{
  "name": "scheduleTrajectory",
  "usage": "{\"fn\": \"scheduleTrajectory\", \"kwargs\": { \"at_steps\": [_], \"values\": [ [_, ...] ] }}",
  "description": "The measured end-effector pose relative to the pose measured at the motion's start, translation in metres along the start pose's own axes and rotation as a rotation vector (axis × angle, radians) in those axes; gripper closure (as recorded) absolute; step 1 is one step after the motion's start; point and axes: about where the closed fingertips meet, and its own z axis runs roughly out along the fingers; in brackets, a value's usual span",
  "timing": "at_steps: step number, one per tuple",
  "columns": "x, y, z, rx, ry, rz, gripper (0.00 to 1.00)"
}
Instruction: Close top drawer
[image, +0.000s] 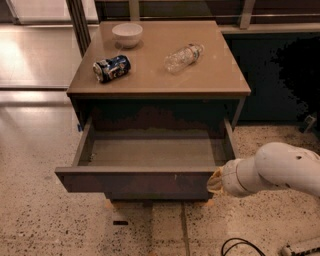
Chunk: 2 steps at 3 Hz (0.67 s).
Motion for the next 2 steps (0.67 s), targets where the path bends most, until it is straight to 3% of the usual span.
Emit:
{"fn": "scheduleTrajectory", "kwargs": {
  "at_steps": [1,2],
  "values": [
    [-0.0075,-0.0254,0.0216,-0.017,0.022,-0.061,1.00],
    [-0.0079,-0.0257,0.0217,-0.017,0.023,-0.063,1.00]
  ]
}}
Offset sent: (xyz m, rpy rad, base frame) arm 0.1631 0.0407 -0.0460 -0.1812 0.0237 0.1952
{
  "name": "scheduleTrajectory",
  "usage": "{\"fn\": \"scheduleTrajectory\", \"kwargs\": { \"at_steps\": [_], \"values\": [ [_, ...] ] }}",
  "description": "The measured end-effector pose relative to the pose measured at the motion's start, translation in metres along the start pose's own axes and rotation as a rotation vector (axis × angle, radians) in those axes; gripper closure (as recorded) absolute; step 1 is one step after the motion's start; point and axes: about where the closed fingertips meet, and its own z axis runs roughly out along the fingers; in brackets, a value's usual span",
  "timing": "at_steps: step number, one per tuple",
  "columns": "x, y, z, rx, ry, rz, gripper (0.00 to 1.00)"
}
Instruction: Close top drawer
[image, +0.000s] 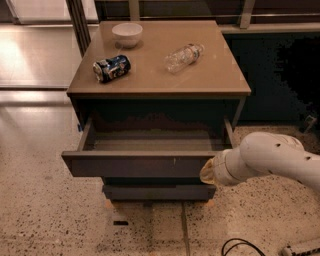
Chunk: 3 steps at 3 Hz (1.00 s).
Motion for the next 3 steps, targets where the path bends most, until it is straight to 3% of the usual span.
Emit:
{"fn": "scheduleTrajectory", "kwargs": {
  "at_steps": [3],
  "values": [
    [-0.007,-0.039,0.013,0.046,0.029,-0.103,1.00]
  ]
}}
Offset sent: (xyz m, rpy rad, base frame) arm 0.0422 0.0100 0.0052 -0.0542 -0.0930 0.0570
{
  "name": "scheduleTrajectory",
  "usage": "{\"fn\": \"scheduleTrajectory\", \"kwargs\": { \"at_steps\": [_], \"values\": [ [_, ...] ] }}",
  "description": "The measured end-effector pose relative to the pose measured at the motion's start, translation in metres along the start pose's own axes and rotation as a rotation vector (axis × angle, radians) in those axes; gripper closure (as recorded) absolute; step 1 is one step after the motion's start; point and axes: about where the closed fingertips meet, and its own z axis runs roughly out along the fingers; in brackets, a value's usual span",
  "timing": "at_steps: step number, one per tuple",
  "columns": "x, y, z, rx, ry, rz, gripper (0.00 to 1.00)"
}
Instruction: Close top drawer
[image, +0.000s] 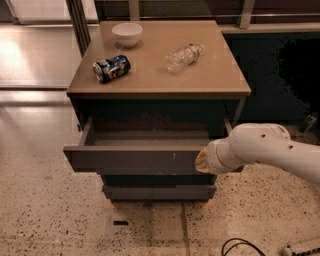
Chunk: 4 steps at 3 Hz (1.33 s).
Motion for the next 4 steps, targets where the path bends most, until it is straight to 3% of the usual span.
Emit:
{"fn": "scheduleTrajectory", "kwargs": {
  "at_steps": [2,3,4],
  "values": [
    [0.005,-0.034,0.011,0.012,0.043,-0.073,1.00],
    [0.007,-0.040,0.018,0.018,0.043,-0.072,1.00],
    [0.012,-0.065,0.030,0.034,0.052,-0.110,1.00]
  ]
}}
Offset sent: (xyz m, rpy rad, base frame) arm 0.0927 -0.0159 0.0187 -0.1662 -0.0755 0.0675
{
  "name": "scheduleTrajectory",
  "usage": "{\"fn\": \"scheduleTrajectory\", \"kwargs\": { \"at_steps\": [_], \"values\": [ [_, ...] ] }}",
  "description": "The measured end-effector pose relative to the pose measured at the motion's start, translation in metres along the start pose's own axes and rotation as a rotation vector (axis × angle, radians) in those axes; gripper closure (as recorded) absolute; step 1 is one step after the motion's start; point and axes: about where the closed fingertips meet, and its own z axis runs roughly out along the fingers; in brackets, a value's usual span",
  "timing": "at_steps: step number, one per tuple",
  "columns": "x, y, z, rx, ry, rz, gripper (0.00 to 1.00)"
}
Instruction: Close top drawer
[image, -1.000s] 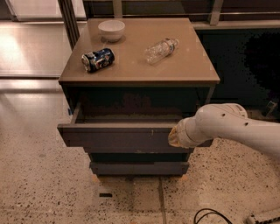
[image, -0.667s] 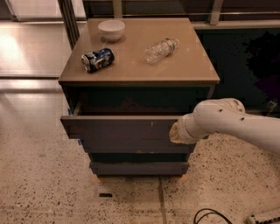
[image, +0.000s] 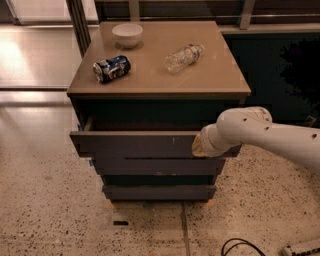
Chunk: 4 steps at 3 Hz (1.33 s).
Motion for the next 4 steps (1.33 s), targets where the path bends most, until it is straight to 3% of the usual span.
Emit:
{"fn": "scheduleTrajectory", "kwargs": {
  "at_steps": [1,2,3,4],
  "values": [
    [0.001,-0.004,0.001,0.003,0.002,-0.008,1.00],
    [0.000,-0.039,0.010,0.033,-0.019,-0.055,1.00],
    [0.000,-0.038,0.010,0.033,-0.020,-0.055,1.00],
    [0.000,-0.061,0.012,0.063,-0.078,-0.050,1.00]
  ]
}}
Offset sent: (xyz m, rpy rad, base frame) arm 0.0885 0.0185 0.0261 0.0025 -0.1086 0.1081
